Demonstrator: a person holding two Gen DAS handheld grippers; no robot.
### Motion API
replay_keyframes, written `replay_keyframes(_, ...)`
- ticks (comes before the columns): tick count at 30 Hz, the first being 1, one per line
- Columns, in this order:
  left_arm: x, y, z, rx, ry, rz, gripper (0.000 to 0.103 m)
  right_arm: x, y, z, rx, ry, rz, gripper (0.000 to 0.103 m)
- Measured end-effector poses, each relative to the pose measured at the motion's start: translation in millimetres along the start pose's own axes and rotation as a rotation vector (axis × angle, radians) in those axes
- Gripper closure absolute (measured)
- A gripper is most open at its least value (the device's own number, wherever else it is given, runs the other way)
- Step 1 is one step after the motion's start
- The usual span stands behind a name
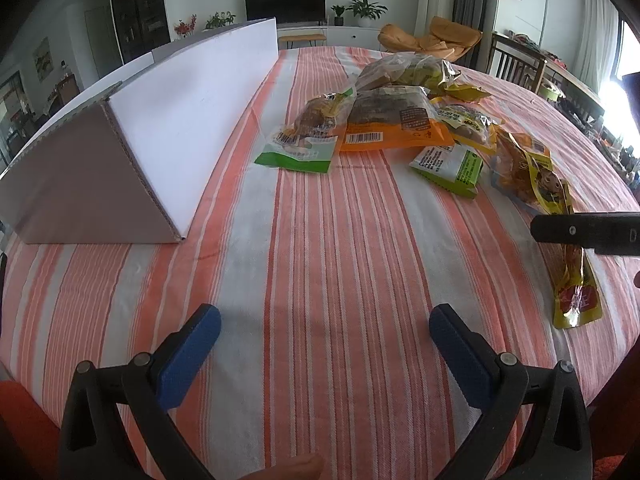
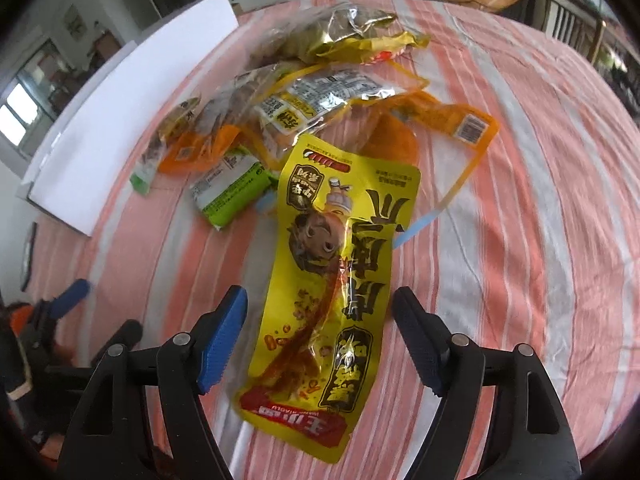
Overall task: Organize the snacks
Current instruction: 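Lift the yellow packet with the right tool while the left tool reaches toward the jerky bag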
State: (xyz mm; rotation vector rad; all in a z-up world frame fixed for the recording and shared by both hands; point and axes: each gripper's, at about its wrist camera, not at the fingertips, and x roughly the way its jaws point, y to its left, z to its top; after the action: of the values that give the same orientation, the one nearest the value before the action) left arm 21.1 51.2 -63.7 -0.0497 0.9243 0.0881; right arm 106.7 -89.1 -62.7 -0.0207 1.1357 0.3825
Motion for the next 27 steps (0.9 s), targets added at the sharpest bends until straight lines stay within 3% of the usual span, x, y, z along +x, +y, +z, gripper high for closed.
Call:
replay_keyframes(4, 0, 0, 0, 0.0, 0.001, 0.0, 0.0, -1, 0, -1, -0.035, -0.003, -0.038, 0.043)
replay_keyframes(10, 0, 1, 0, -0.003, 0.001, 0.002, 0.0, -7, 2, -5, -0.041, -0.027, -0.028, 0.052)
replay_keyframes(18, 0, 1, 0, -0.003, 0.0, 0.002, 0.0, -14, -16, -6, 0.057, -0.047, 0.083, 0.056)
replay_keyframes(20, 0, 1, 0, -0.003, 0.001, 0.002, 0.0, -18, -23, -7, 0.101, -0.057, 0.145, 0.056)
replay_keyframes(24, 0, 1, -1, -0.003, 0.001, 0.002, 0.0, -26, -45, -8, 0.236, -0.107, 0.381, 0.056)
replay_keyframes(27, 0, 1, -1, -0.003, 0.0, 0.002, 0.0, -35, -63, -8, 0.32, -0.164, 0.49, 0.056)
